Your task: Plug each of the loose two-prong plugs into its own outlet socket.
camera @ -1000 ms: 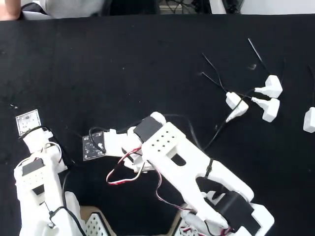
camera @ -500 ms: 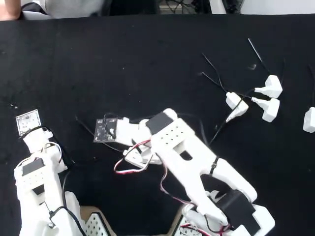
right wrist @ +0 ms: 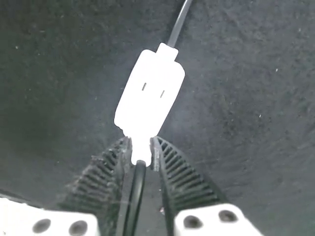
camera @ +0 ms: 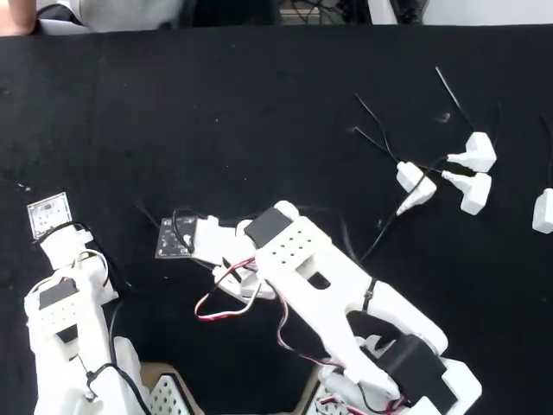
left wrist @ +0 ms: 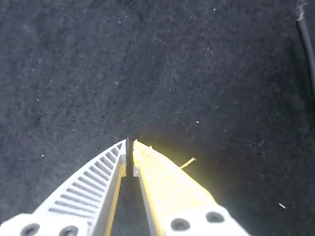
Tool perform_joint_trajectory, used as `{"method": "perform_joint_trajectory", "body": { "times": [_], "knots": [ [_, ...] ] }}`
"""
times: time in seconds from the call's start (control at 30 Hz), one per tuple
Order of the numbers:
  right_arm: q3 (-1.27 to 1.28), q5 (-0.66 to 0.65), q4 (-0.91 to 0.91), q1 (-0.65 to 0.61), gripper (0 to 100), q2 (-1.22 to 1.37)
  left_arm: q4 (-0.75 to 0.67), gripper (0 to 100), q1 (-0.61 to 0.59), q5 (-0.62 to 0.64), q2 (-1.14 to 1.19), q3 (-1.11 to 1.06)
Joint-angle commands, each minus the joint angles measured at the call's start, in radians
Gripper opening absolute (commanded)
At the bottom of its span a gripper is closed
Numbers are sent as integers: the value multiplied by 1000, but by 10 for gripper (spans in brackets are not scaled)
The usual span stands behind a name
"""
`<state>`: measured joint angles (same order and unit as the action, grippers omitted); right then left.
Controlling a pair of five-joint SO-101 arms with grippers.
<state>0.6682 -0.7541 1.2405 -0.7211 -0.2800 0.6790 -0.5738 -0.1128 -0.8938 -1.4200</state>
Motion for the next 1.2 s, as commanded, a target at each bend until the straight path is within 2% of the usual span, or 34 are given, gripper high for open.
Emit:
{"method": "perform_joint_trajectory", "body": {
  "times": [0.0, 0.1, 0.2, 0.3, 0.4, 0.67, 0.9, 1.17],
  "knots": [
    [-31, 58, 15, -15, 183, -74, -6, 33, -8, 8, -18, 10],
    [-22, 60, 15, -18, 279, -110, -6, 33, -8, 8, -18, 10],
    [-65, 78, 48, -20, 286, -165, -6, 33, -8, 8, -18, 10],
    [-176, 207, 112, -44, 286, -219, -6, 33, -8, 8, -18, 10],
    [-211, 281, 130, -66, 286, -200, -6, 33, -8, 8, -18, 10],
    [-246, 284, 109, -169, 290, 36, -6, 32, -10, 8, -18, 8],
    [-252, 284, 35, -170, 379, 254, -6, 30, -94, 11, -18, 19],
    [-248, 284, -64, -133, 378, 383, -6, 32, -94, 9, -18, 21]
  ]
}}
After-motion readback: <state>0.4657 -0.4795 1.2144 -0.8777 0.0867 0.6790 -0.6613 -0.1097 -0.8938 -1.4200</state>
